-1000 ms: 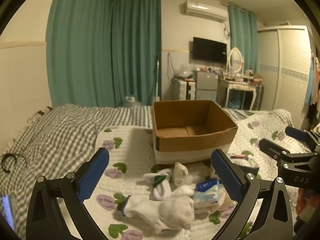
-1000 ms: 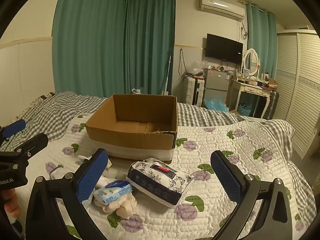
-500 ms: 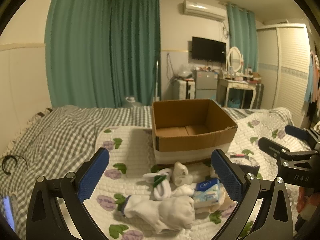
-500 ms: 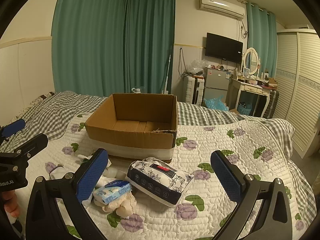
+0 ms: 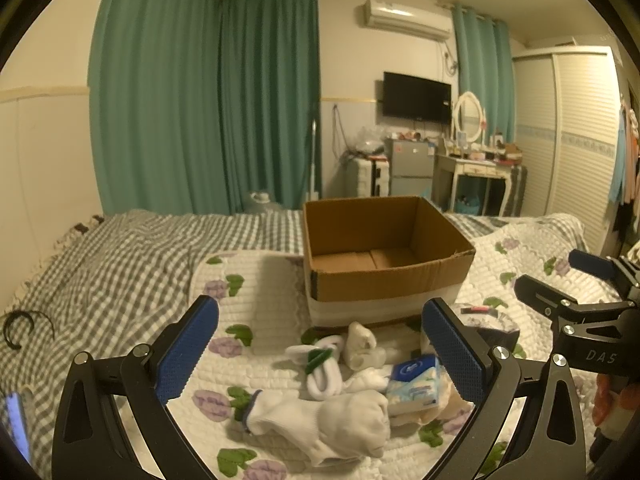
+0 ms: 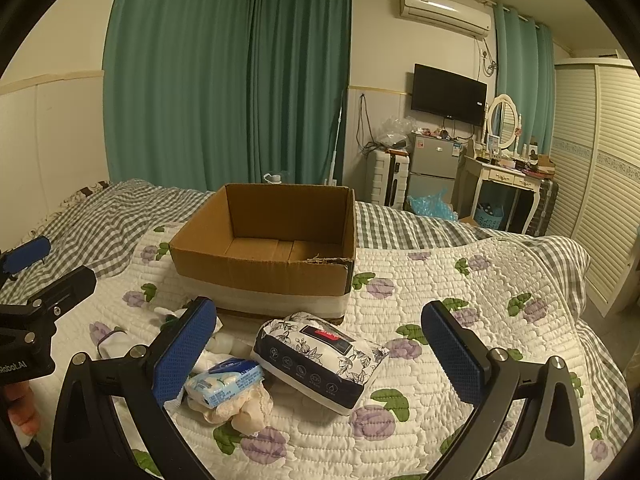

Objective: Organize soft objects

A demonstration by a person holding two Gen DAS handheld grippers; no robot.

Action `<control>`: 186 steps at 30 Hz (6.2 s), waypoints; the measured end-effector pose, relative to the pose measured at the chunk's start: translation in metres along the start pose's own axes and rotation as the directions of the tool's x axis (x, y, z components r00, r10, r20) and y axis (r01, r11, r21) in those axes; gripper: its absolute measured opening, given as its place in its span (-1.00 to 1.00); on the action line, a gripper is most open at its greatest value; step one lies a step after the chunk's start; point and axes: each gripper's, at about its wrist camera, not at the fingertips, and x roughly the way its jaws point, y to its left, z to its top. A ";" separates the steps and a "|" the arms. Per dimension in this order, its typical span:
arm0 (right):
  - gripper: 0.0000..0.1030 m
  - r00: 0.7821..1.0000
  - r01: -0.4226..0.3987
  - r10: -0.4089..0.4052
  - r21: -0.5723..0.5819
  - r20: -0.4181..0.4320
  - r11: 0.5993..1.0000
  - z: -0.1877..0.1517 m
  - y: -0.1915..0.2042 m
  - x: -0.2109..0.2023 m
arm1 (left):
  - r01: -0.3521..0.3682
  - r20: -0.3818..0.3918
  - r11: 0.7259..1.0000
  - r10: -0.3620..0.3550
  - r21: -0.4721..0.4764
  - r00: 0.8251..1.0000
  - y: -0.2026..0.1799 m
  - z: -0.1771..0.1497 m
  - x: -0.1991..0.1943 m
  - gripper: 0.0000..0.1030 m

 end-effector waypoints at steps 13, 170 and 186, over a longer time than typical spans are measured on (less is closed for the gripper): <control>1.00 1.000 0.000 0.000 -0.001 -0.001 1.000 0.000 0.000 0.000 | 0.001 -0.004 1.000 -0.001 -0.001 1.000 0.001 -0.003 0.001 1.00; 0.99 0.990 -0.120 0.129 -0.132 0.061 0.984 0.173 -0.014 0.044 | 0.114 0.018 0.975 -0.119 0.188 0.993 -0.018 0.136 0.080 0.81; 1.00 0.993 -0.085 0.102 -0.235 0.062 0.968 0.088 0.035 -0.083 | 0.114 0.044 0.989 -0.119 0.096 0.992 0.026 0.076 -0.020 0.90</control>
